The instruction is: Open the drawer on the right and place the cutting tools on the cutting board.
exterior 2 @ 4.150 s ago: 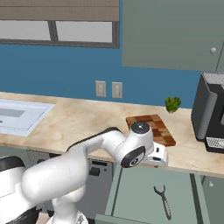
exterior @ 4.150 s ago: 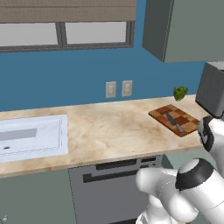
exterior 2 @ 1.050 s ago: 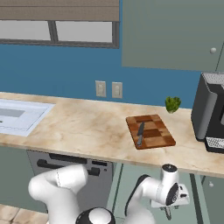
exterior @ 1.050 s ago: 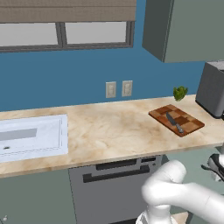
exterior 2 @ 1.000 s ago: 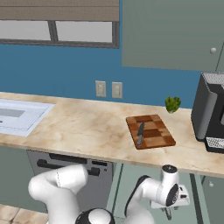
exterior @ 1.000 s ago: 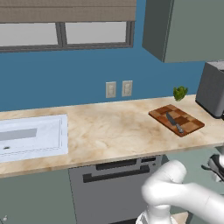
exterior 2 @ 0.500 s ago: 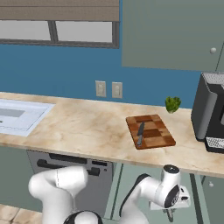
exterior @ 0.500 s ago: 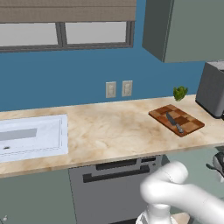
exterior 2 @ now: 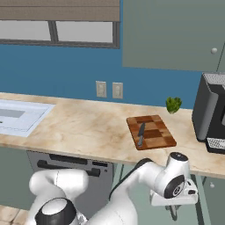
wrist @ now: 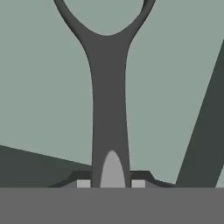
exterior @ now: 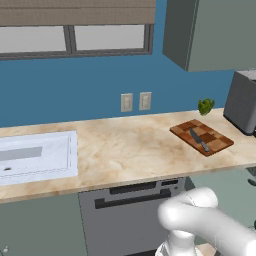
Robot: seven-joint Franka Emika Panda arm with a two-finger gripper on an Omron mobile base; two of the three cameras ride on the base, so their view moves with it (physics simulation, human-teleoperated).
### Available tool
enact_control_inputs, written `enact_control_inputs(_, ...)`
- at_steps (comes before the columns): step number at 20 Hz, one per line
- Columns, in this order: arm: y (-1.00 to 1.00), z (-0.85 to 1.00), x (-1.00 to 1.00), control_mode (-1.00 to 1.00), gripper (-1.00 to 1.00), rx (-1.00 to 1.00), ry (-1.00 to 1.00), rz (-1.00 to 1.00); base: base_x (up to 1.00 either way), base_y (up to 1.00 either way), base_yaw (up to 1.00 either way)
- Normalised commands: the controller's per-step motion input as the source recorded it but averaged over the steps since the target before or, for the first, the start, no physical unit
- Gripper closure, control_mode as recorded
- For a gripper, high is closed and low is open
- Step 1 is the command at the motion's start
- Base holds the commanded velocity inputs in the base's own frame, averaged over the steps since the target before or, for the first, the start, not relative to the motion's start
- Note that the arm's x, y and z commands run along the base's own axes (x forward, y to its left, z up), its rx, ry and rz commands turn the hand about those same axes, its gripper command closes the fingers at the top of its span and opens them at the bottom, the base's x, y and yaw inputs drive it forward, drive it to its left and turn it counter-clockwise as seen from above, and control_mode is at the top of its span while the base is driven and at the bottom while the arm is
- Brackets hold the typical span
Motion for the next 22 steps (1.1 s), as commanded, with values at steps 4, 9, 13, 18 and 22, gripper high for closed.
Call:
enact_control_inputs(4,0.47,1.00,-0.03,-1.00,1.00,0.04,0.01,0.00,0.00,0.00,0.00)
enact_control_inputs(9,0.59,1.00,0.26,-1.00,1.00,0.10,0.00,0.00,0.00,0.00,0.00)
enact_control_inputs(13,0.52,0.86,0.82,-1.00,1.00,0.11,0.00,0.00,0.00,0.00,0.00)
enact_control_inputs(18,0.45,0.57,1.00,-1.00,1.00,0.08,0.06,0.00,0.00,0.00,0.00)
enact_control_inputs(22,0.34,0.18,1.00,-1.00,1.00,0.02,0.13,0.00,0.00,0.00,0.00)
